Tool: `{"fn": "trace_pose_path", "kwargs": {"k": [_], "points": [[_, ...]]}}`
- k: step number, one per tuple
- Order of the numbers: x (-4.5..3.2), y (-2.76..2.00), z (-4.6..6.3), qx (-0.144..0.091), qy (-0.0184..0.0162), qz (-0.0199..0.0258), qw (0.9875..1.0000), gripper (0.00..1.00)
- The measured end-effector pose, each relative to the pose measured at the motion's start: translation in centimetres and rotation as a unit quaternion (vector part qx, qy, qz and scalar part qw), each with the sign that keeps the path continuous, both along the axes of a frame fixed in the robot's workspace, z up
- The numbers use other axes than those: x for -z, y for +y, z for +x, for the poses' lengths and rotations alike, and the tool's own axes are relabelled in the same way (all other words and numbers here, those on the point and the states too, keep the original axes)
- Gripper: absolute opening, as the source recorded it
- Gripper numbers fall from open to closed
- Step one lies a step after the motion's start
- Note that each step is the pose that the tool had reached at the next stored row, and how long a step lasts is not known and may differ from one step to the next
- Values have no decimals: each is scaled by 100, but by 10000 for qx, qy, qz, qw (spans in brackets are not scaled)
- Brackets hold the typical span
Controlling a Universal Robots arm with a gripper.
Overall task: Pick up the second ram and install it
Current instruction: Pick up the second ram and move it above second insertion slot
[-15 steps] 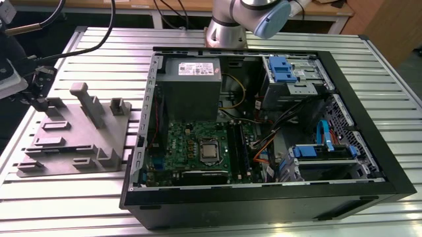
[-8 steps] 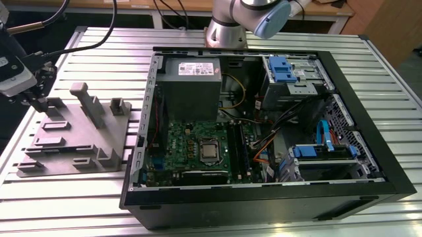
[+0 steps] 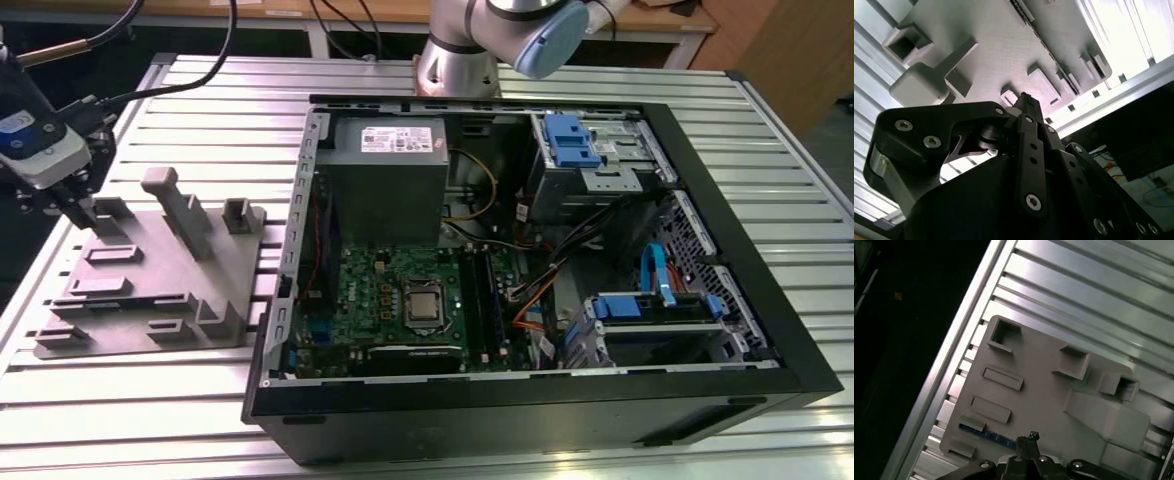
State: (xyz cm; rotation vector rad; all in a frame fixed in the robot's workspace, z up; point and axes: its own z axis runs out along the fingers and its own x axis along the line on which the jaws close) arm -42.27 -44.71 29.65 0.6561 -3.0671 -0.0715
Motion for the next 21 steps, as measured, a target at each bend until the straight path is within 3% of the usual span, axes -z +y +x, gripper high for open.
{"fn": "trace_pose_path", "kwargs": {"k": [6, 11, 16, 21], "points": [[11, 0, 0, -545, 0, 0, 9985, 10], [19, 0, 0, -1001, 0, 0, 9950, 10], [27, 0, 0, -1453, 0, 0, 9894, 10], [35, 0, 0, -1904, 0, 0, 9817, 10]]}}
